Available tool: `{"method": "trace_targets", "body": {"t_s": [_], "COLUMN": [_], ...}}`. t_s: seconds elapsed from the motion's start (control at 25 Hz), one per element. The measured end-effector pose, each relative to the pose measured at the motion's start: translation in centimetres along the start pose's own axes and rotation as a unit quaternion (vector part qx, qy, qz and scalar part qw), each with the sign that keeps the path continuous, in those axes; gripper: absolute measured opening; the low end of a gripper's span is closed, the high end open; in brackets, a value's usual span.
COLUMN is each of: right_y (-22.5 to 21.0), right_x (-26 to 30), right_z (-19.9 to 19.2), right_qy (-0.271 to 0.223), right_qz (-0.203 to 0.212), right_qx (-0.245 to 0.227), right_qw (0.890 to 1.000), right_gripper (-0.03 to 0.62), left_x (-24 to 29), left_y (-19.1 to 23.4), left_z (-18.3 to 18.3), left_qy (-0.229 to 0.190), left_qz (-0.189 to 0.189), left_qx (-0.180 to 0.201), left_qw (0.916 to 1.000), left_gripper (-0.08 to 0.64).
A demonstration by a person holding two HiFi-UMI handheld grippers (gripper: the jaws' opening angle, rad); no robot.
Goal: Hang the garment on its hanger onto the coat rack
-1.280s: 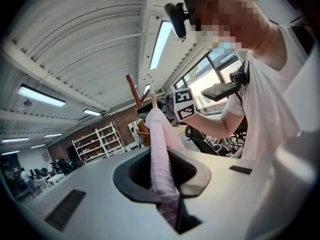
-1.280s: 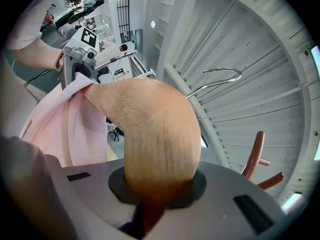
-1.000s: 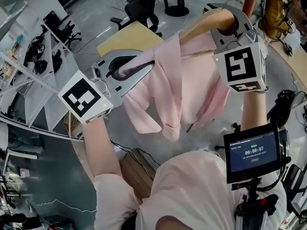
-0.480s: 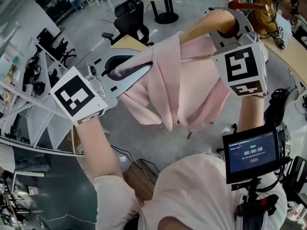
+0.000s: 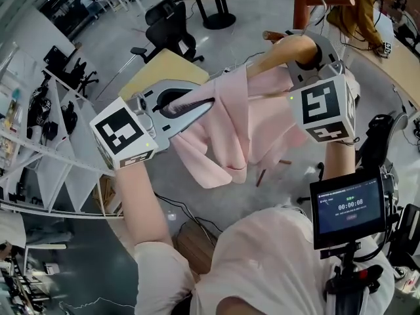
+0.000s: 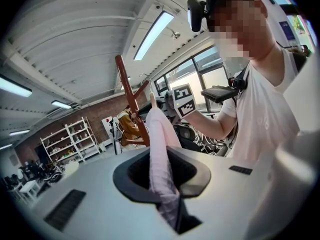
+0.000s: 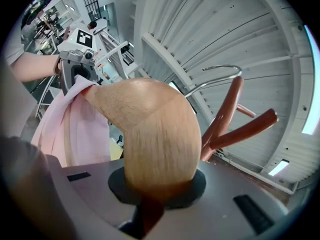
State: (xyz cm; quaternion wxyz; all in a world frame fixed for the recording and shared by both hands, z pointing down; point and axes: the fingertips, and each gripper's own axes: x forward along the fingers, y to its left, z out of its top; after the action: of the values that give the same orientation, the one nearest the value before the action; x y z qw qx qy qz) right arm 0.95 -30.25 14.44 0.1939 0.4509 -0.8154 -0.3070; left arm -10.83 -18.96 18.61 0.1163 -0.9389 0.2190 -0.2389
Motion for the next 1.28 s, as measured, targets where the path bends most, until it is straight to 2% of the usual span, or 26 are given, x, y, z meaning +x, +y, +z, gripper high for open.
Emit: {"method": "trace_targets", "body": {"t_s": [0.28, 0.6, 0.92, 1.28], "right_y": [2.6, 4.9, 6.7, 8.0], "right_x": [0.4, 1.4, 2.3, 2.3], "right_z": [-2.2, -5.5, -8.7, -10.5], "right_qy": [0.043, 0.108, 0.150, 0.167], "right_qz": [0.023, 0.061, 0.090, 0.098], "right_qx": [-0.013, -0.013, -0.007, -0.010], "right_qw": [0.999, 0.992, 0.984, 0.981], "right_gripper": [0.046, 0.046, 0.046, 0.046], "left_x": [1.0, 2.5, 4.5, 5.7], "left_y": [-0.6, -0.6, -0.5, -1.0], "left_z": [-3.4, -6.4, -9.1, -11.0], "left_qy": [-0.017, -0.020, -0.021, -0.027], "left_qz": [-0.037, -0.065, -0.088, -0.104], "left_qx": [-0.043, -0.084, -0.111, -0.122], "left_qw": [0.9982, 0.9942, 0.9897, 0.9866], "left_gripper": [0.048, 0.048, 0.049, 0.049]}}
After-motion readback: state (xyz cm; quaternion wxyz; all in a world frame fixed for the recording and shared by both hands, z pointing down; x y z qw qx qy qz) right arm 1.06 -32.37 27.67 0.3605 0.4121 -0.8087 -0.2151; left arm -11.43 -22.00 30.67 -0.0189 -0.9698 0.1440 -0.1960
